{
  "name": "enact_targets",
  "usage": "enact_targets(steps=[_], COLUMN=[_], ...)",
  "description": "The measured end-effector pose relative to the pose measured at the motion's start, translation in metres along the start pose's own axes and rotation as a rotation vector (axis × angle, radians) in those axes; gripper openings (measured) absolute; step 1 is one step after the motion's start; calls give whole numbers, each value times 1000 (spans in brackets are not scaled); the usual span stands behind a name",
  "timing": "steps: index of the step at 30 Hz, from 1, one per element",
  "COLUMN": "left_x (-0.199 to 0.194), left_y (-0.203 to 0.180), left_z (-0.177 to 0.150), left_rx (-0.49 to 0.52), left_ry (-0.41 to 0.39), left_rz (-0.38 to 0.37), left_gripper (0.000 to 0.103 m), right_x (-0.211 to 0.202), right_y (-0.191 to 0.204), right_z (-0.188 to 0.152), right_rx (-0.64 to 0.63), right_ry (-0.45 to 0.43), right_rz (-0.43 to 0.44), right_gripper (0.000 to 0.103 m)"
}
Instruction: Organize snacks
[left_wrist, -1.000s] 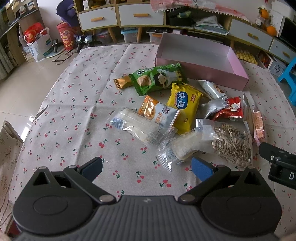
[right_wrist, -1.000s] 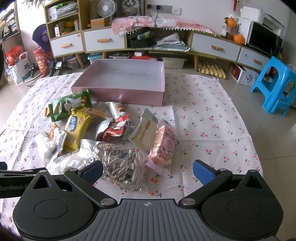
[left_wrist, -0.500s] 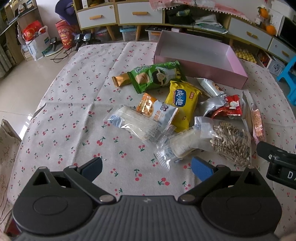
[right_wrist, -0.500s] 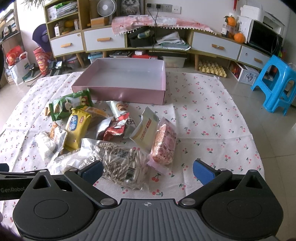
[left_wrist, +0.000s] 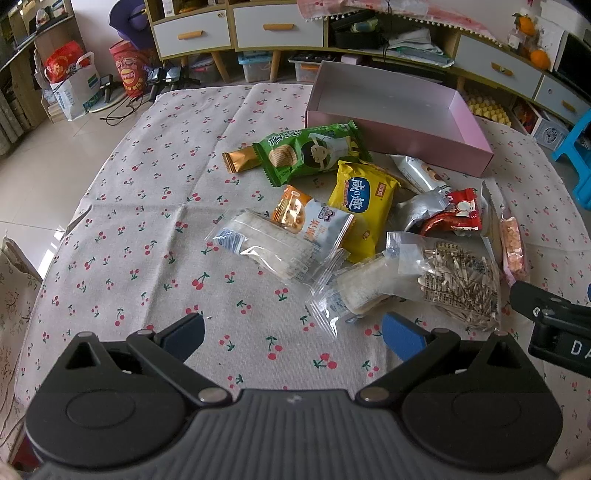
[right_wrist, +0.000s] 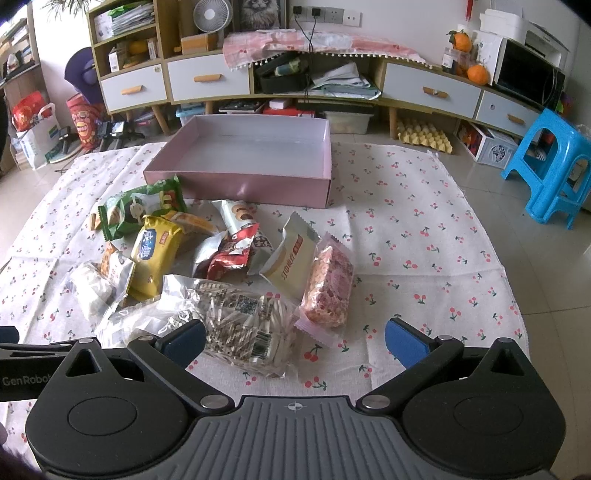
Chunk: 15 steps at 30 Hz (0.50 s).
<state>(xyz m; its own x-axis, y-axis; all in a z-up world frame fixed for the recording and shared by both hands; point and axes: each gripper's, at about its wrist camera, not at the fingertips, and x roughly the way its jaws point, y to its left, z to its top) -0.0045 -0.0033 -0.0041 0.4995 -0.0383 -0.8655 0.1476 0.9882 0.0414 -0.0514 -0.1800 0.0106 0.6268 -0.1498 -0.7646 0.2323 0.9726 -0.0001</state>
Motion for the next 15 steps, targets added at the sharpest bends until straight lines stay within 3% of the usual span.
enact_targets(steps=[15], left_x=[-2], left_y=[-1], left_z=[0], left_rx=[1], left_ry=[-1], left_rz=[-1], left_gripper=[103], right_x=[1], right_y=[-1], right_z=[-1], right_rx=[6], right_ry=[7], right_rz=[2], right_gripper=[103])
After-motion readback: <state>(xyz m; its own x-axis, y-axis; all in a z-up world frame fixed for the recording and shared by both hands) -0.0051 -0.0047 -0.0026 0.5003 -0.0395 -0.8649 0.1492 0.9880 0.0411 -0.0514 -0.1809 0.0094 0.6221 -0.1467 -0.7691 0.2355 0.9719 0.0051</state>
